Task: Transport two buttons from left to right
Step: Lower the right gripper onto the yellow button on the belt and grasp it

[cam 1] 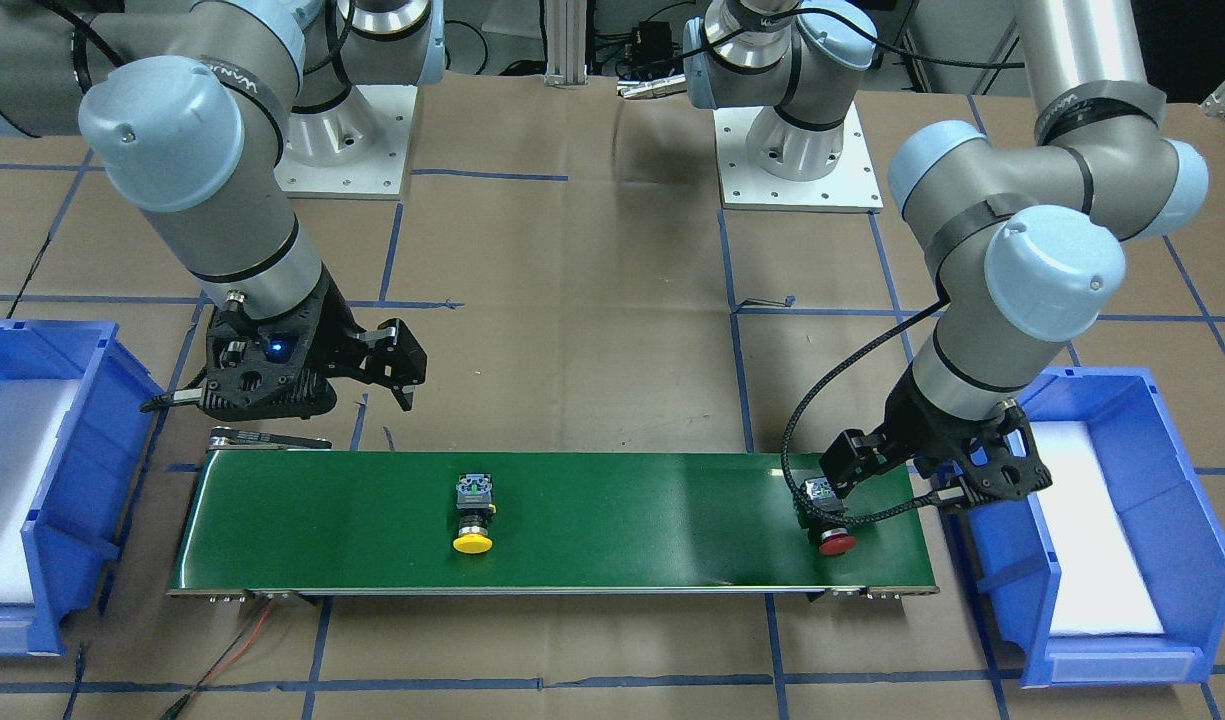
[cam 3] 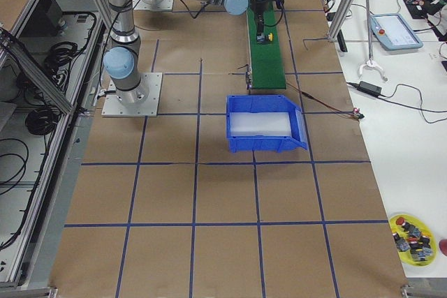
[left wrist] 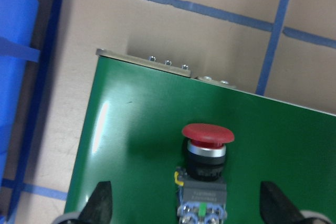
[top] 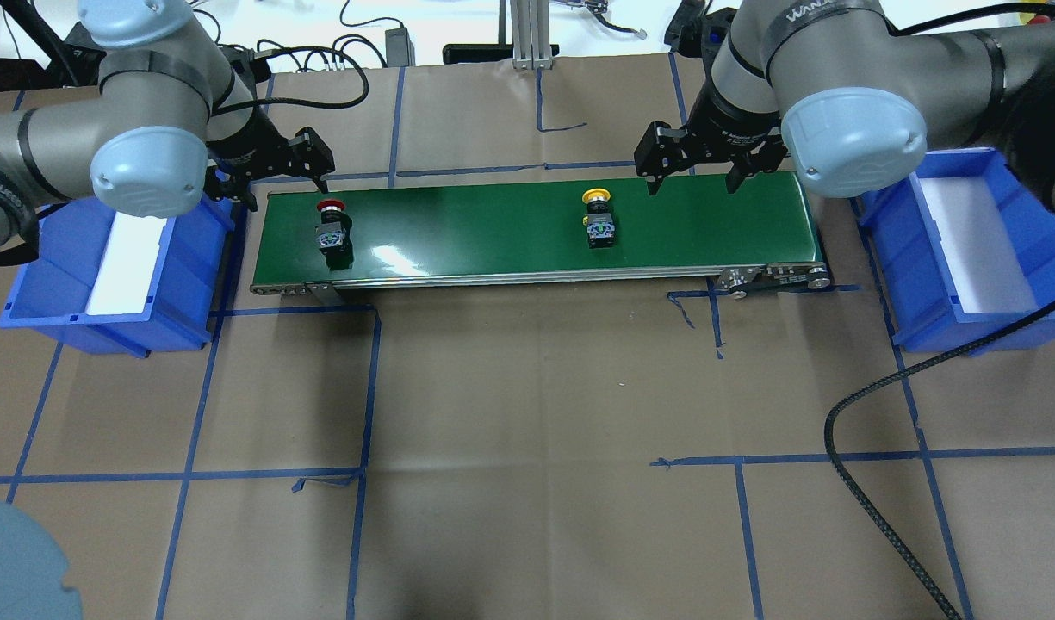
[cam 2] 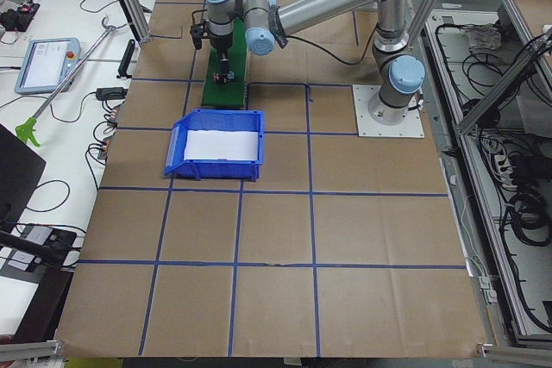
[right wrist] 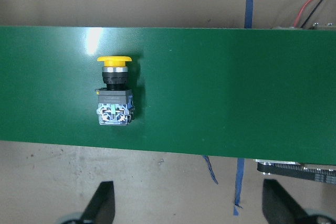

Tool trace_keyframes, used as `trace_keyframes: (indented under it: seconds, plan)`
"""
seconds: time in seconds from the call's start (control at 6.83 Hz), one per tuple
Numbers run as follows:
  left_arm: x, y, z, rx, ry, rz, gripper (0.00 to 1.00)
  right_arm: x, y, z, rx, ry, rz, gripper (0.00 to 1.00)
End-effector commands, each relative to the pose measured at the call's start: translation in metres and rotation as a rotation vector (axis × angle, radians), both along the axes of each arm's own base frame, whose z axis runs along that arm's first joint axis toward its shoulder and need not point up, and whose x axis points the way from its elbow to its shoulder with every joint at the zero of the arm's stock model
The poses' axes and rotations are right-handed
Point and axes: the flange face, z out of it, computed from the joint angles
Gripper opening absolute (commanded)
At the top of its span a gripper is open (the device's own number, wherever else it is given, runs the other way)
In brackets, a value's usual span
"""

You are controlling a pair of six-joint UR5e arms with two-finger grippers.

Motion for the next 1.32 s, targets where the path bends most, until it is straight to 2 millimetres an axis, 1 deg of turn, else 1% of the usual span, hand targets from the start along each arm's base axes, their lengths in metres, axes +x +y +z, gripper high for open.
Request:
trace_keyframes:
  seconds: [0.0,0.15,0.29,0.44,0.59,0.73,1.17]
  plan:
    - [-0.010,0.031,0.049,0.056,0.009,-0.042,1.00,-0.003,-0.015,-0.024,0.016,-0.015,-0.006,1.00]
    - [-0.021,0.049,0.068,0.076,0.009,-0.104,1.00,-0.005,-0.021,-0.037,0.026,-0.002,-0.008,1.00]
    - [-0.036,0.068,0.085,0.095,0.007,-0.132,1.00,-0.006,-0.029,-0.049,0.030,0.000,-0.012,1.00]
    - [-0.039,0.083,0.100,0.110,0.009,-0.135,1.00,-0.006,-0.038,-0.063,0.021,0.001,-0.007,1.00]
    - [-0.040,0.097,0.114,0.115,0.008,-0.137,1.00,-0.005,-0.042,-0.076,0.041,-0.003,-0.010,1.00]
    - [-0.039,0.099,0.118,0.111,0.008,-0.134,1.00,-0.005,-0.045,-0.080,0.032,-0.002,-0.011,1.00]
    - [-0.039,0.098,0.121,0.103,0.007,-0.135,1.00,-0.004,-0.049,-0.106,0.073,0.000,-0.010,1.00]
